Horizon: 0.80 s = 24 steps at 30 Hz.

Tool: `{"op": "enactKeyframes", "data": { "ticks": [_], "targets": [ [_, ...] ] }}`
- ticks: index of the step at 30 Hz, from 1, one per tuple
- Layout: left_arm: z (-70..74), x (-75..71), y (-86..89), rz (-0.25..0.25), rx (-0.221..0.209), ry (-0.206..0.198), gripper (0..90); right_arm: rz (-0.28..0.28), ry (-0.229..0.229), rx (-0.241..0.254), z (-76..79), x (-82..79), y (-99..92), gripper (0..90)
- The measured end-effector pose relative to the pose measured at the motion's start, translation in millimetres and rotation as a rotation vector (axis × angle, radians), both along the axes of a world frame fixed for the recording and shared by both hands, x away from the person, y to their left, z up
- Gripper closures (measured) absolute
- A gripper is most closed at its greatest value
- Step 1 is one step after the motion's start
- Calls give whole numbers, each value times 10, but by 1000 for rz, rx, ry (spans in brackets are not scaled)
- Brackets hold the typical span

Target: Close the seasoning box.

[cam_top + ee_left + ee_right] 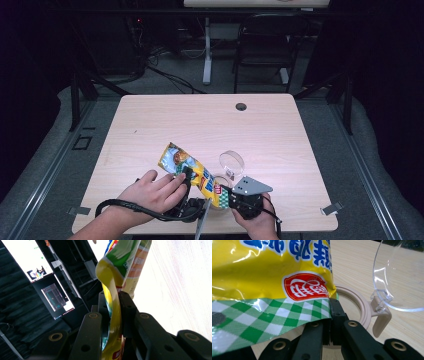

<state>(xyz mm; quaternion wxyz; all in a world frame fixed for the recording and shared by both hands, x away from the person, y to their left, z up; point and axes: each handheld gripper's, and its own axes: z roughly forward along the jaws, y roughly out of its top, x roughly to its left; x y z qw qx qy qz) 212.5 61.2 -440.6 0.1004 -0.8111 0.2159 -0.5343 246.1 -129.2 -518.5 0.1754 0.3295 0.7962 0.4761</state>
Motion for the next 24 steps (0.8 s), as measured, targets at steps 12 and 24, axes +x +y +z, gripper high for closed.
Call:
{"op": "enactKeyframes", "data": {
  "ticks": [12,24],
  "targets": [
    [6,8,-8,1,3,4,823,0,2,2,-1,5,4,888],
    [26,14,-28,-4,20,3,825,2,4,1,-2,11,2,888]
  ]
}}
